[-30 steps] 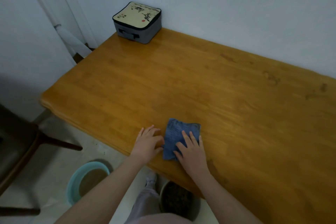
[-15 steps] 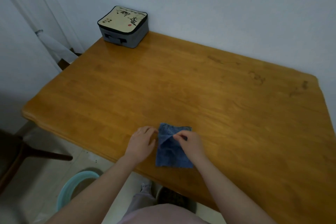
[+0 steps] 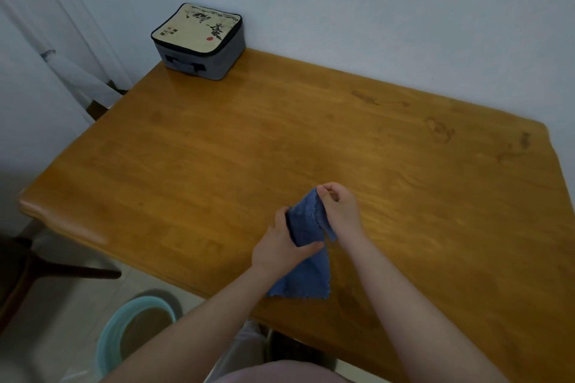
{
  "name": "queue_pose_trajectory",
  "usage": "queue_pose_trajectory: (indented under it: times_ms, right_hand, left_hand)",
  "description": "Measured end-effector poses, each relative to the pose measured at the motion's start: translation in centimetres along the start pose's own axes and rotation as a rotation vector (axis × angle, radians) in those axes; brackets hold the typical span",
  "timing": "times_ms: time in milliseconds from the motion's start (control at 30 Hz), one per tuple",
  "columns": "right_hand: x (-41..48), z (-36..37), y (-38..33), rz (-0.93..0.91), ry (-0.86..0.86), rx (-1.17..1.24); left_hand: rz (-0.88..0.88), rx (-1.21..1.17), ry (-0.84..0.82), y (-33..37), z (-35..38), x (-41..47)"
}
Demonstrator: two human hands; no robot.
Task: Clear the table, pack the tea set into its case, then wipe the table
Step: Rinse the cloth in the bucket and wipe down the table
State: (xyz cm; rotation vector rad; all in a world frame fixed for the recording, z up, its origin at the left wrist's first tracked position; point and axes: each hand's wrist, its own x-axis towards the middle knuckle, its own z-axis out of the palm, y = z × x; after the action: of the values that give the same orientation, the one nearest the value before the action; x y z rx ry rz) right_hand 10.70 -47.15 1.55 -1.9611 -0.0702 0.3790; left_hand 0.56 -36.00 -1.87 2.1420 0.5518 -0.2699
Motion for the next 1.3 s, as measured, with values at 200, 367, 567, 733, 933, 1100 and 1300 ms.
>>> queue_pose_trajectory:
  times_ms: [200,367,567,733,933,1100,1300]
  right_hand:
    - [0.6,0.0,-2.0,-0.067,-0.002,0.043]
    - [0.8,-0.4,-3.3,-0.005,-0.017,0.165]
    - [1.0,-1.4,-5.1,-0.102,-0.005,0.154]
    - [3.1,-3.3,-6.5,-0.167,0.024,0.07]
    - [7.2,-5.0,-8.5,-0.339,-0.002,-0.268]
    - [10.0,-7.4,-12.2,-0.434,0.067,-0.432]
    - [9.3,-9.8,-15.1,-0.514,0.145,-0.352]
  left_hand:
    - [-0.037,-0.121,0.108,0.4,1.3,-0.1]
    - [-0.042,-0.458,0.069,0.5,0.6,-0.3]
    - [-0.043,-0.367,0.214,2.2,-1.5,-0.6]
    - [0.066,-0.398,0.242,1.9,-5.7,0.6]
    - [0.104,-0.284,0.239,4.1,-11.0,3.5]
    - [0.371,0.241,0.26,7.3,-16.1,5.2]
    - [0.523,0.109,0.329,8.8,-19.4,5.3]
